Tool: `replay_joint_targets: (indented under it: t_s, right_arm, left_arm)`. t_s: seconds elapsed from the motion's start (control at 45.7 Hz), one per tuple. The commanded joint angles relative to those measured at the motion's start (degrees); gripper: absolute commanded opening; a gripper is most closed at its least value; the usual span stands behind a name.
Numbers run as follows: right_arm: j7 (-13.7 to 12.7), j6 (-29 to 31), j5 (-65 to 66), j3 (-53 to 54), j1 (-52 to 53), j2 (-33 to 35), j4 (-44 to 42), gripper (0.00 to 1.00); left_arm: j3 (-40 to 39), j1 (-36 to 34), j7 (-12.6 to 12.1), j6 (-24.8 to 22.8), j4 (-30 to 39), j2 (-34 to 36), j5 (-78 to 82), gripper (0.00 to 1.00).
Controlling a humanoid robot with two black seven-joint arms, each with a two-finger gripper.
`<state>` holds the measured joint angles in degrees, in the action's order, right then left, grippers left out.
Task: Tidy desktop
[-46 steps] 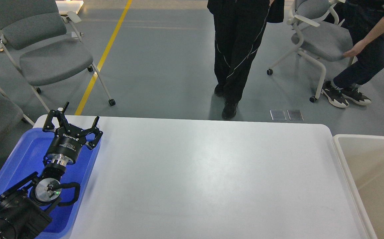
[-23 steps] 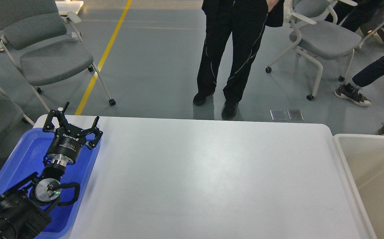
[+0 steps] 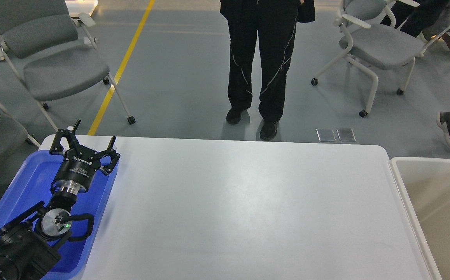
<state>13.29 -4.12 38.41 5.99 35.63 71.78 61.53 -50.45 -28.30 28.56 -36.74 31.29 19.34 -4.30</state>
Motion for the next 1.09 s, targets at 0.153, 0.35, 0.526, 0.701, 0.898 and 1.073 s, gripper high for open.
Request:
replay_joint_targets:
  t_s: [0.153,0.35,0.526,0.701,0.898,1.073]
  right_arm:
    - [-0.02,-1.68,-16.96,0.52,-4.78,-15.35,-18.46,0.00]
    - [-0.02,-1.68,-18.55,0.61,-6.27,-22.11,-25.49,0.00]
    - [-0.02,-0.89,-21.97,0.61,-8.20,-29.15,-36.03,0.00]
    - [-0.02,-0.89,-23.12,0.69,-9.26,-35.65,-43.42,0.00]
    - [-0.28,-0.98,-25.06,1.22,-8.73,-43.12,-53.26,0.00]
    - [-0.28,-1.06,-25.06,2.01,-8.38,-45.77,-57.14,0.00]
  left_arm:
    - [0.00,0.00,0.00,0.00,0.00,0.00,-0.01,1.00]
    - [0.00,0.00,0.00,0.00,0.00,0.00,-0.01,1.00]
    - [0.00,0.00,0.00,0.00,0.00,0.00,-0.01,1.00]
    - [0.00,0.00,0.00,0.00,0.00,0.00,-0.01,1.00]
    - [0.00,0.00,0.00,0.00,0.00,0.00,-0.01,1.00]
    - [0.00,0.00,0.00,0.00,0.00,0.00,-0.01,1.00]
